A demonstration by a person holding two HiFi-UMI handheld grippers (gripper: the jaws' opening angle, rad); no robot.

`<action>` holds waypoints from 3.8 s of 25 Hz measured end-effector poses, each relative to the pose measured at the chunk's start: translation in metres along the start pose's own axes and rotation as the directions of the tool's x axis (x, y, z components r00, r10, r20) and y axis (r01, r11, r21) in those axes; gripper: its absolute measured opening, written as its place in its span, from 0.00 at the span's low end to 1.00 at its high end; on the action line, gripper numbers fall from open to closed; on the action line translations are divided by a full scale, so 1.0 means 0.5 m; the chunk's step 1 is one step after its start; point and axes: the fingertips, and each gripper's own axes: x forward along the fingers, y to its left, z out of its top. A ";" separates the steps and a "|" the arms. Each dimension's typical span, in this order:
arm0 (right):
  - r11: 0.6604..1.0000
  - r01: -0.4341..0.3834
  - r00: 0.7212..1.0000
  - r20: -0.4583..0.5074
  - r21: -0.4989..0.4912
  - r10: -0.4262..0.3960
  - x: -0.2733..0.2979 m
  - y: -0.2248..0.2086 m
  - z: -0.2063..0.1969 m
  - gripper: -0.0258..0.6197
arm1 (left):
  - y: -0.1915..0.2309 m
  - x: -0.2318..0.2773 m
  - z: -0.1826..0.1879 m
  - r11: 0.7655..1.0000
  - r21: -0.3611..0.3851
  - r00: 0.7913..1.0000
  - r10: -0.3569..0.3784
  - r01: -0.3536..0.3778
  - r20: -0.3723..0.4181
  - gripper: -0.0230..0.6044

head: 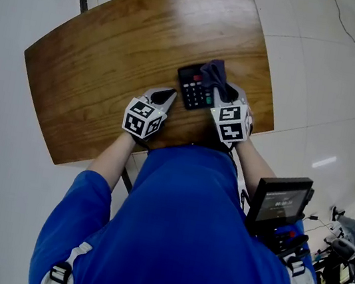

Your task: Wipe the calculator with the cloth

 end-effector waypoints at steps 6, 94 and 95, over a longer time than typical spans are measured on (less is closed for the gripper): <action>1.000 -0.025 1.000 0.002 0.014 0.025 -0.006 0.013 0.002 0.15 | 0.003 -0.001 -0.003 1.000 -0.005 1.000 0.013 -0.013 0.010 0.05; 0.951 -0.280 0.960 -0.022 -0.132 0.280 0.002 0.224 -0.008 0.15 | 0.013 -0.109 -0.011 0.957 0.014 0.955 0.288 -0.290 0.067 0.05; 0.954 -0.274 0.962 -0.018 -0.124 0.273 0.004 0.217 -0.008 0.15 | 0.014 -0.108 -0.011 0.957 0.015 0.955 0.288 -0.290 0.066 0.05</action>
